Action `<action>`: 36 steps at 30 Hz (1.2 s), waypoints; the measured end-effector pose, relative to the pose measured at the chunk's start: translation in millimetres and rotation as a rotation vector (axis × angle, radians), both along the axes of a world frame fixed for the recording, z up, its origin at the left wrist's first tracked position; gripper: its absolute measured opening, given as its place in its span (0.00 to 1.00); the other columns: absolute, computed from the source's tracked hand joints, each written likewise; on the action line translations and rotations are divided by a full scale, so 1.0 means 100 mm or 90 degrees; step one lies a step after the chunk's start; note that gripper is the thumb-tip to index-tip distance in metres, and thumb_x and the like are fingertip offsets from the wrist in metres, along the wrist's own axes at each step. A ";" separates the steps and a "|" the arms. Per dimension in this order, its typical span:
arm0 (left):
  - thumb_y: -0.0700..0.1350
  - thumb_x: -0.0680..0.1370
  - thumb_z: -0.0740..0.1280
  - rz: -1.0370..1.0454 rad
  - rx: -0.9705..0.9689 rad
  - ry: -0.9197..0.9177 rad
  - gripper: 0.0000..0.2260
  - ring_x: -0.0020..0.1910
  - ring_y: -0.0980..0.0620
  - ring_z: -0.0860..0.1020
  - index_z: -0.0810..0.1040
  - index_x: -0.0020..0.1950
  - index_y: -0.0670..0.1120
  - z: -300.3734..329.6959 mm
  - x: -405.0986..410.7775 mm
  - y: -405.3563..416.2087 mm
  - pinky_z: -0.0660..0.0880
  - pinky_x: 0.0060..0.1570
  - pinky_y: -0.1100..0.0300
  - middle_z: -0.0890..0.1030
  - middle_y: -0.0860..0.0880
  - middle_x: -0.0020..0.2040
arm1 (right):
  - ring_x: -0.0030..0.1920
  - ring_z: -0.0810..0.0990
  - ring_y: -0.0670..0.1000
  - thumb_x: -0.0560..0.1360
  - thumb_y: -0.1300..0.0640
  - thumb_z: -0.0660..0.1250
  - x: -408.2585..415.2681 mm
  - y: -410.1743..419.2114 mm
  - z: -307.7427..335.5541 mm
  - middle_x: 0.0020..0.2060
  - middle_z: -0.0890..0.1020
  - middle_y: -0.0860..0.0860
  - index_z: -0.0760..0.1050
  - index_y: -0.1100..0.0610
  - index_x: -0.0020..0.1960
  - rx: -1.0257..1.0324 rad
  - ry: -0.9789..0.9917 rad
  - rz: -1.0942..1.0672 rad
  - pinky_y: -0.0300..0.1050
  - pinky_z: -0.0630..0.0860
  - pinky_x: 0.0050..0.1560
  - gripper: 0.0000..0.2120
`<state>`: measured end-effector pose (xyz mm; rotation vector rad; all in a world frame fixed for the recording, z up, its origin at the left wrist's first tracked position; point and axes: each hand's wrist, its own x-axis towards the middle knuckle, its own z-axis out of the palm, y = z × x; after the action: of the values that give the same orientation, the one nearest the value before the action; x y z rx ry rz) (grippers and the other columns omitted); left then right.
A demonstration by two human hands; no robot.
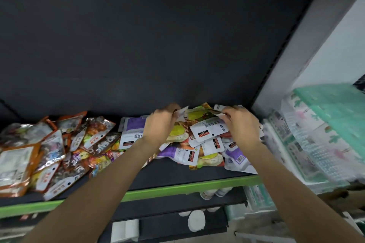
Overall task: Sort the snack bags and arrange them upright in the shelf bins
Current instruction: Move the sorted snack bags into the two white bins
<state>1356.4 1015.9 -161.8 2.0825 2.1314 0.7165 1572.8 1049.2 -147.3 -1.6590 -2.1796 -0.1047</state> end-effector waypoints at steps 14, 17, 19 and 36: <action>0.45 0.79 0.64 0.191 0.039 -0.116 0.05 0.47 0.48 0.80 0.79 0.52 0.47 0.74 -1.28 -1.04 0.77 0.44 0.53 0.83 0.49 0.47 | 0.50 0.78 0.52 0.79 0.52 0.62 -1.41 -0.49 0.74 0.51 0.81 0.49 0.79 0.51 0.57 0.021 0.048 0.205 0.39 0.66 0.40 0.10; 0.43 0.78 0.65 0.203 0.066 -0.130 0.03 0.45 0.50 0.80 0.78 0.48 0.49 0.84 -1.66 -1.47 0.77 0.44 0.52 0.82 0.52 0.42 | 0.49 0.80 0.52 0.78 0.52 0.64 -1.89 -0.75 0.84 0.48 0.83 0.48 0.80 0.50 0.54 -0.025 0.111 0.263 0.41 0.70 0.41 0.08; 0.42 0.78 0.66 0.212 0.091 -0.167 0.03 0.42 0.49 0.80 0.77 0.45 0.48 0.85 -1.94 -1.81 0.77 0.42 0.51 0.81 0.52 0.39 | 0.47 0.81 0.52 0.77 0.51 0.66 -2.23 -0.96 0.89 0.45 0.84 0.47 0.81 0.49 0.51 -0.049 0.128 0.292 0.42 0.70 0.40 0.07; 0.39 0.78 0.66 0.388 0.106 -0.174 0.02 0.42 0.46 0.79 0.78 0.47 0.43 0.91 -4.71 -4.35 0.75 0.44 0.55 0.81 0.47 0.41 | 0.45 0.80 0.49 0.77 0.52 0.65 -5.38 -2.91 0.91 0.41 0.83 0.46 0.81 0.48 0.46 -0.139 0.198 0.429 0.45 0.74 0.42 0.06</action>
<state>885.3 580.5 -70.7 1.2642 2.6097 1.1879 1035.2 757.9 -56.3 -0.8703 -2.4218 0.5537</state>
